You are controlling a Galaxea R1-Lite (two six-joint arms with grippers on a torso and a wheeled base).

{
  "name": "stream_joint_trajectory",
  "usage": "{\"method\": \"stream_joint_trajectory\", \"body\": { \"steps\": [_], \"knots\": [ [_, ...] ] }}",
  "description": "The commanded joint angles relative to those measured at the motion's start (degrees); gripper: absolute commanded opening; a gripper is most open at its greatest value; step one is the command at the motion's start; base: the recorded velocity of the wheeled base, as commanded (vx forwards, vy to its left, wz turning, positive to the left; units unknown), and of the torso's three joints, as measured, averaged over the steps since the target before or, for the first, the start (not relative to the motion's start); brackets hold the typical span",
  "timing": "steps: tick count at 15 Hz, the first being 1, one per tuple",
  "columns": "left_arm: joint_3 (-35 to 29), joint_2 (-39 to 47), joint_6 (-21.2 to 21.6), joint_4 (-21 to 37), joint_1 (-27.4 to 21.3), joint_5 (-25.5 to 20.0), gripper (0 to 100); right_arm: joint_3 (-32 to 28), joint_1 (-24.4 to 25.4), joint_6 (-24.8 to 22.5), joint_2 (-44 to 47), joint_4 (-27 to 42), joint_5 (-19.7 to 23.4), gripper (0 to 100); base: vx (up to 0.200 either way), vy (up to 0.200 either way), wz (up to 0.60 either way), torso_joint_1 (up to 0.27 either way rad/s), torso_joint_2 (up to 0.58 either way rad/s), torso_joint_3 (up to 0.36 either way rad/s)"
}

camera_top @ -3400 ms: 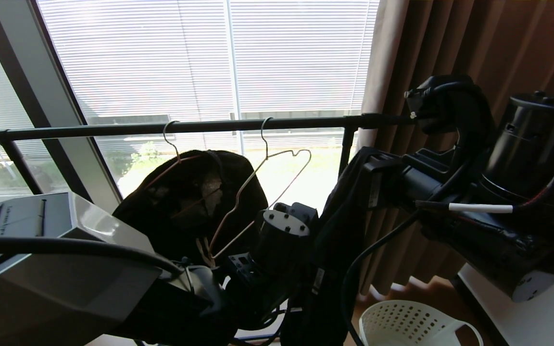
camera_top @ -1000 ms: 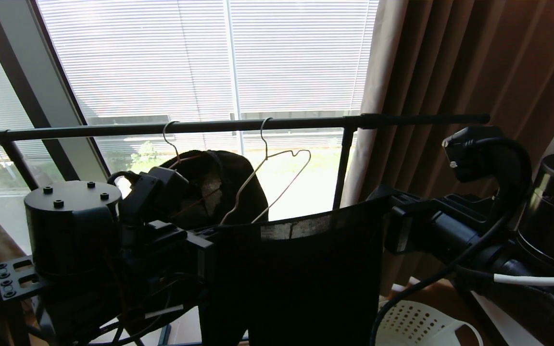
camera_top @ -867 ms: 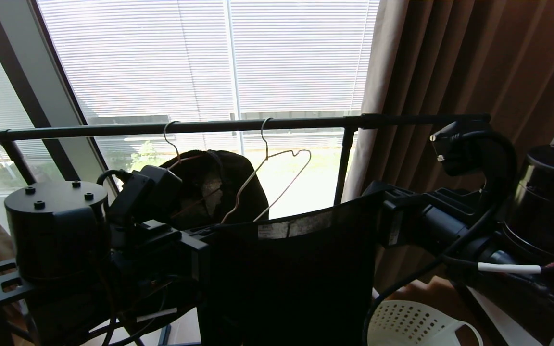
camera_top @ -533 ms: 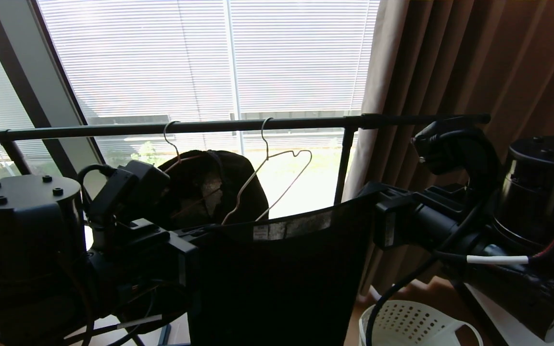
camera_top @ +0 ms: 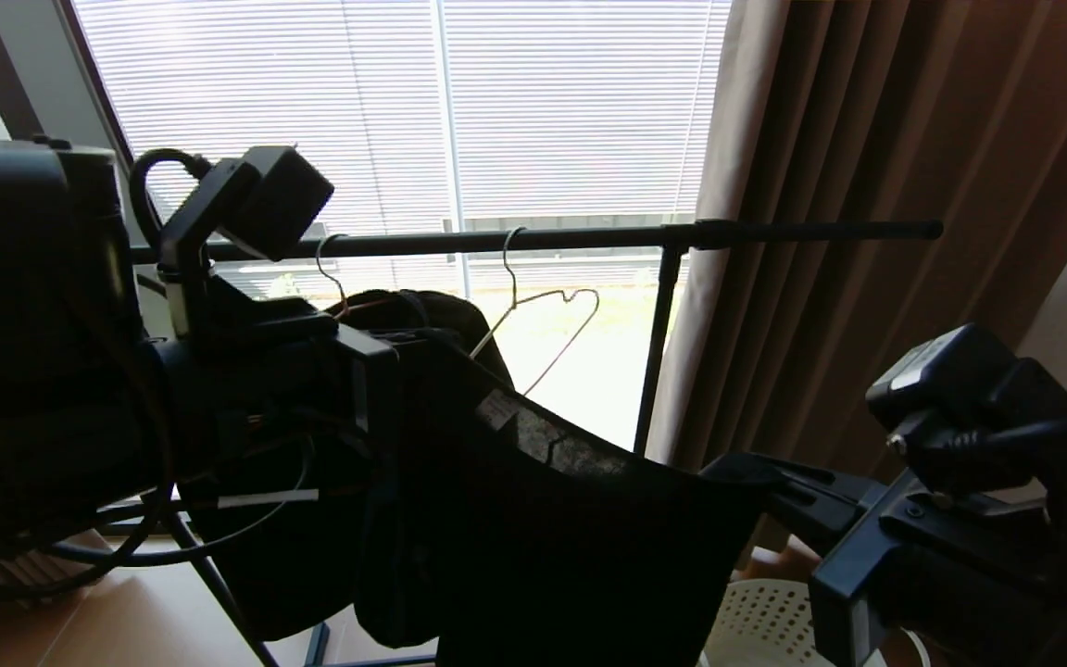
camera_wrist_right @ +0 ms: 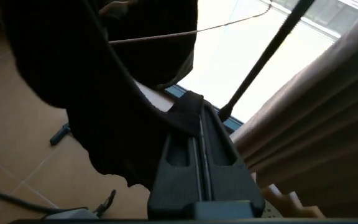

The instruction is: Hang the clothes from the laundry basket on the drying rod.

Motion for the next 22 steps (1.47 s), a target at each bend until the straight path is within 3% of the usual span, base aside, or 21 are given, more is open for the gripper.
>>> {"method": "stream_joint_trajectory", "body": {
  "steps": [1,5,9,11,17,19,22],
  "knots": [
    [-4.4,4.3,0.8,0.3,-0.4,-0.2,0,0.4,4.8,0.0,-0.3,-0.3,1.2,0,0.0,0.0,0.0,0.0,0.0,0.0],
    [-8.5,6.9,0.9,0.3,-1.3,-0.3,0,-1.8,11.1,2.1,4.0,-1.2,3.1,0,0.0,0.0,0.0,0.0,0.0,0.0],
    [-11.3,8.4,1.0,0.3,-2.1,-0.7,0,-10.5,14.7,6.2,12.2,-1.2,3.1,0,0.0,0.0,0.0,0.0,0.0,0.0],
    [-11.9,8.6,0.9,0.3,-2.1,-3.1,0,-13.5,15.7,8.4,15.2,-2.3,3.2,0,0.0,0.0,0.0,0.0,0.0,0.0],
    [-13.9,10.2,0.5,0.1,-2.1,-3.8,0,-10.8,15.5,15.1,14.2,-6.1,3.4,0,0.0,0.0,0.0,0.0,0.0,0.0],
    [-13.6,10.0,-0.2,0.2,-1.7,-3.8,0,-7.3,11.7,17.9,10.9,-5.2,4.1,0,0.0,0.0,0.0,0.0,0.0,0.0],
    [-11.6,6.4,-0.2,1.0,-1.6,-3.7,0,-1.2,-1.9,18.5,9.4,-4.8,3.9,0,0.0,0.0,0.0,0.0,0.0,0.0]
  ]
}}
